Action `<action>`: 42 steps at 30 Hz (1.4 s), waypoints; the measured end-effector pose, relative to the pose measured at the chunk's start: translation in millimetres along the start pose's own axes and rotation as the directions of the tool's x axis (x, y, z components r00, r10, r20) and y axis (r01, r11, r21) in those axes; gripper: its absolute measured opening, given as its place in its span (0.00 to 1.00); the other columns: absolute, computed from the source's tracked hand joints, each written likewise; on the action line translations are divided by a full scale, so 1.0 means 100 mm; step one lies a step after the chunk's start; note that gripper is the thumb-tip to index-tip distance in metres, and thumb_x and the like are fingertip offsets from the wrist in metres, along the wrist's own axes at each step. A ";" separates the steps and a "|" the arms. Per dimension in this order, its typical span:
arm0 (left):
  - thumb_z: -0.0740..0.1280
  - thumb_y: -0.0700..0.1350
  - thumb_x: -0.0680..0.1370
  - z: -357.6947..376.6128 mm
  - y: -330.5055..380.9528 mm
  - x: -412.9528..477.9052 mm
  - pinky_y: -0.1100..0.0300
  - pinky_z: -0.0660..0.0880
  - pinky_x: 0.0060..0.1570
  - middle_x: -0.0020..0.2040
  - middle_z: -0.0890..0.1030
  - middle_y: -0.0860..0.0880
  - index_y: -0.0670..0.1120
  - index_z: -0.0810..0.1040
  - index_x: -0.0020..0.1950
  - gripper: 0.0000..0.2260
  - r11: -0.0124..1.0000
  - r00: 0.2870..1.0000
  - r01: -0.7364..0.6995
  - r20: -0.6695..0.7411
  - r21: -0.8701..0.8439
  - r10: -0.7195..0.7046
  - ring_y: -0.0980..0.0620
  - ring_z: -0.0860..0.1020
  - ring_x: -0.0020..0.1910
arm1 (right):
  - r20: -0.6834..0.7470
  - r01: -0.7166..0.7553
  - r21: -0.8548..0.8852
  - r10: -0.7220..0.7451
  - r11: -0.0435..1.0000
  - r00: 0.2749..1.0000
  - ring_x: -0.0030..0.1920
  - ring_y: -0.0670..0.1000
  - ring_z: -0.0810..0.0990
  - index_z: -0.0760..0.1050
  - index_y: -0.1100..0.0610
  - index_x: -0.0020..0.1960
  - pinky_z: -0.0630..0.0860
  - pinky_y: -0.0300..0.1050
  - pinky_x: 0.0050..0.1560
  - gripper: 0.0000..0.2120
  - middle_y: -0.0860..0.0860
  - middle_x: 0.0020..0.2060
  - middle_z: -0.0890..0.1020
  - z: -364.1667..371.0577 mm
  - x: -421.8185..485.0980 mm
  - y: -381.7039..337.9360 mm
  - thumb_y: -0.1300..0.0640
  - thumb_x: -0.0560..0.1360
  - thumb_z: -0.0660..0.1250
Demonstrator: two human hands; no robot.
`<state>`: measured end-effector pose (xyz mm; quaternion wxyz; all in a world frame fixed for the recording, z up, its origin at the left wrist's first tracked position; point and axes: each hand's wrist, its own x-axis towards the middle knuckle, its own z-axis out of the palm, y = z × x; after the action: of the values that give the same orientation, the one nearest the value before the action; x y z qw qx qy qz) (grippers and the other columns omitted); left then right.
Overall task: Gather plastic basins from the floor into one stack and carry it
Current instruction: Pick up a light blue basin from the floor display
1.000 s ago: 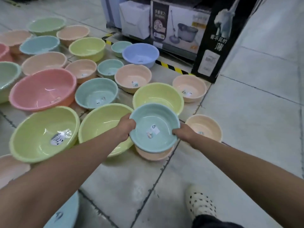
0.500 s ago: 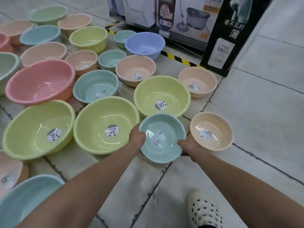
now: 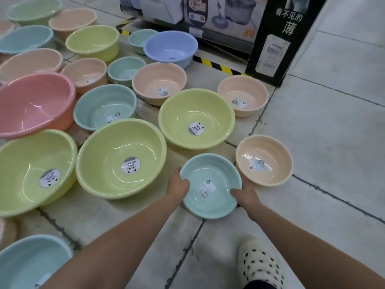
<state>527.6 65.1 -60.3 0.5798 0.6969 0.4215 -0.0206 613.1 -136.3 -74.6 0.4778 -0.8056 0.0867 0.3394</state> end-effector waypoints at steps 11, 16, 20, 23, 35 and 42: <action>0.60 0.42 0.64 0.00 0.51 0.03 0.54 0.79 0.44 0.46 0.82 0.46 0.45 0.77 0.51 0.17 0.963 0.986 -0.163 0.065 0.215 0.152 0.45 0.80 0.45 | -0.021 0.045 0.015 -0.045 0.999 0.999 0.36 0.55 0.77 0.76 0.58 0.51 0.72 0.43 0.29 0.10 0.57 0.42 0.82 -0.38 -0.24 -0.28 0.65 0.73 0.61; 0.61 0.32 0.70 0.25 1.17 -0.01 0.61 0.66 0.30 0.32 0.74 0.51 0.47 0.74 0.35 0.11 0.975 0.979 -0.200 0.052 0.100 0.196 0.49 0.71 0.33 | -0.139 0.093 0.048 -0.086 0.994 0.987 0.34 0.56 0.76 0.76 0.57 0.49 0.71 0.45 0.30 0.08 0.57 0.40 0.81 -0.89 -0.23 -0.65 0.64 0.73 0.61; 0.61 0.34 0.68 0.65 1.48 0.02 0.62 0.67 0.30 0.32 0.75 0.50 0.46 0.77 0.38 0.09 0.962 0.961 -0.268 0.090 0.048 0.263 0.50 0.71 0.32 | -0.243 0.120 0.053 -0.104 0.991 0.964 0.37 0.56 0.78 0.77 0.55 0.47 0.74 0.48 0.35 0.08 0.56 0.41 0.81 -1.33 -0.07 -0.75 0.63 0.72 0.61; 0.60 0.34 0.66 0.97 1.55 0.13 0.61 0.70 0.33 0.33 0.76 0.50 0.46 0.79 0.41 0.11 0.963 0.954 -0.269 0.147 0.031 0.262 0.48 0.74 0.36 | -0.272 0.084 0.063 -0.064 0.994 0.960 0.41 0.58 0.81 0.77 0.54 0.51 0.80 0.54 0.44 0.09 0.54 0.44 0.82 -1.57 0.14 -0.68 0.61 0.73 0.61; 0.60 0.30 0.73 1.72 1.24 0.68 0.65 0.78 0.40 0.50 0.81 0.45 0.44 0.78 0.62 0.20 0.974 0.951 -0.203 0.258 0.101 0.172 0.44 0.80 0.48 | -0.249 -0.062 0.018 0.065 0.998 0.966 0.50 0.59 0.82 0.78 0.55 0.54 0.81 0.52 0.50 0.11 0.57 0.50 0.84 -1.81 0.83 -0.16 0.62 0.74 0.62; 0.59 0.33 0.68 1.78 1.15 0.72 0.51 0.81 0.49 0.48 0.83 0.48 0.52 0.78 0.55 0.22 0.993 0.964 -0.113 0.246 0.030 0.103 0.45 0.82 0.49 | -0.279 -0.092 0.050 0.102 0.995 0.955 0.49 0.60 0.81 0.75 0.56 0.62 0.81 0.48 0.33 0.17 0.57 0.52 0.80 -1.72 0.91 -0.20 0.62 0.74 0.60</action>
<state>725.9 -38.1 -64.5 0.6122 0.7235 0.3079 -0.0837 770.7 -251.4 -63.8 0.4581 -0.8316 0.1993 0.2427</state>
